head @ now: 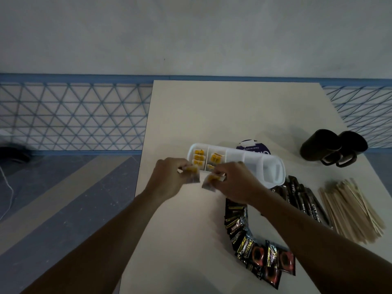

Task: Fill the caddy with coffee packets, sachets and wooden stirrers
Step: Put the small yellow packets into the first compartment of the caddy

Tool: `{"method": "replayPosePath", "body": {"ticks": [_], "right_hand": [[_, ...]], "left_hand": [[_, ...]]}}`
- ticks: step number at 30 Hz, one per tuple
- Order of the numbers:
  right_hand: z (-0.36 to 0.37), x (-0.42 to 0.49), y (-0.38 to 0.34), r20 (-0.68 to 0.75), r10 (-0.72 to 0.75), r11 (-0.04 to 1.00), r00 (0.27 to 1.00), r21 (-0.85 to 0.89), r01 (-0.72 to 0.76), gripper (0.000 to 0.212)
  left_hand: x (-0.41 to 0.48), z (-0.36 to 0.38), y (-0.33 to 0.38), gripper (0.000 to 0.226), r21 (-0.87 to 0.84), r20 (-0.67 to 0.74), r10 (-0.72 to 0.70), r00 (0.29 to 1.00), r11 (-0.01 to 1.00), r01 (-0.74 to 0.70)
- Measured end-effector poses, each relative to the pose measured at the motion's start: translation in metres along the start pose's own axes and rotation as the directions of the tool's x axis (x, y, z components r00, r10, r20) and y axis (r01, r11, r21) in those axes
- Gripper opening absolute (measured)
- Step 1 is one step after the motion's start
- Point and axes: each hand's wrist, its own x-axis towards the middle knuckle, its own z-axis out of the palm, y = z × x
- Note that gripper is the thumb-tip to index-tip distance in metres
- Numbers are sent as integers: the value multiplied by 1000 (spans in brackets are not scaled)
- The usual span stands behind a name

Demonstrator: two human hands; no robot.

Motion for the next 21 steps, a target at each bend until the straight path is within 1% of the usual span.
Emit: {"method": "replayPosePath", "body": {"ticks": [2, 5, 8, 9, 12, 13, 15, 17, 18, 21], "right_hand": [[-12, 9, -1, -81, 23, 999, 996, -21, -25, 10], [-20, 19, 0, -146, 67, 996, 987, -55, -75, 12], [-21, 26, -1, -123, 102, 990, 987, -88, -113, 12], [-20, 29, 0, -109, 107, 989, 988, -88, -117, 16], [-15, 34, 3, -49, 140, 987, 989, -72, -144, 37], [-14, 36, 4, -27, 153, 986, 988, -63, -154, 39], [-12, 41, 6, 13, 167, 984, 986, -59, -166, 34], [-11, 45, 7, 44, 174, 983, 984, -68, -171, 19], [-11, 46, 7, 54, 178, 982, 983, -77, -174, 16], [-10, 51, 10, 55, 179, 977, 982, -126, -171, 20]], "left_hand": [[13, -6, 8, 19, 6, -28, 6, 1000, 1000, -6], [28, -11, 18, 16, 44, -7, 27, 1000, 999, -27], [40, -8, 23, 13, 51, 23, 9, 1000, 999, -11], [43, -6, 23, 13, 57, 33, 5, 999, 998, -7], [52, 3, 17, 12, 106, 57, 6, 998, 994, -12], [55, 6, 14, 11, 124, 67, 5, 998, 992, -13], [59, 11, 10, 12, 171, 84, 2, 996, 985, -16], [63, 15, 7, 16, 221, 86, -17, 996, 975, -3], [64, 16, 6, 17, 246, 87, -33, 996, 969, 10], [70, 15, 4, 18, 264, 84, -58, 995, 964, 34]]}}
